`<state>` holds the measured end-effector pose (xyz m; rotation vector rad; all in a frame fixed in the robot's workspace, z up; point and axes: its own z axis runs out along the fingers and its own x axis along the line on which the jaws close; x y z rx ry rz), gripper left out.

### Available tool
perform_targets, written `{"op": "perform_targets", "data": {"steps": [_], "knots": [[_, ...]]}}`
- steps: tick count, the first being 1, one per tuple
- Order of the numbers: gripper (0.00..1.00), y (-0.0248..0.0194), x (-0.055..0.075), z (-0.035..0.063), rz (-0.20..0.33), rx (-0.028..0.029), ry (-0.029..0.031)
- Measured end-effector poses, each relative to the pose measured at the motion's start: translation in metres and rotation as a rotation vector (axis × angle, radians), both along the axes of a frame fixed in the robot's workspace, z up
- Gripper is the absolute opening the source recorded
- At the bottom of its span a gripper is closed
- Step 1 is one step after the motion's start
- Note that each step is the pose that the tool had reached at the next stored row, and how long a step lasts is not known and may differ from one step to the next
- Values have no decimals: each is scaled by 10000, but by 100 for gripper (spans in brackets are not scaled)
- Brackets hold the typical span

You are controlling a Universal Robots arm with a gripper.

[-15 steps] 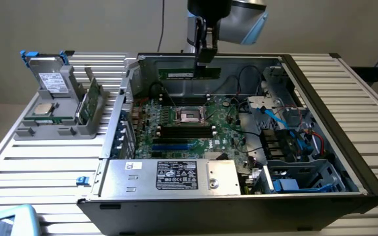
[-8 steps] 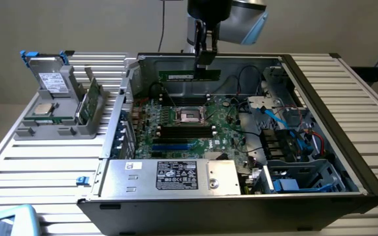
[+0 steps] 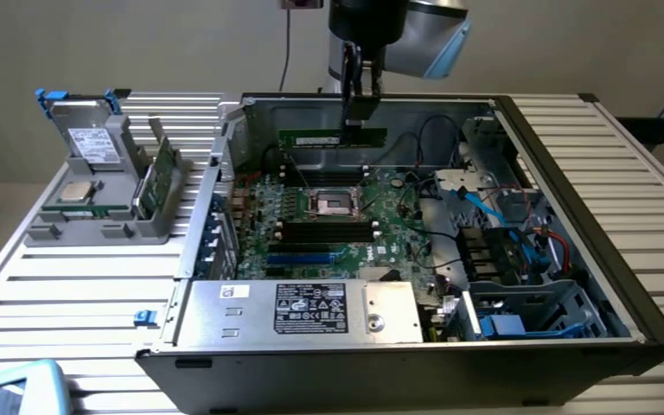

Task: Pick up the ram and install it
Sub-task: 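Insert the ram into the slot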

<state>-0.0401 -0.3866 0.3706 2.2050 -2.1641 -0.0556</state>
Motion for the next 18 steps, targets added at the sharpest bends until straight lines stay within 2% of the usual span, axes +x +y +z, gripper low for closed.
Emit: {"op": "perform_targets", "data": {"steps": [18], "knots": [[14,-15,1,-328,2,-7,4]]}}
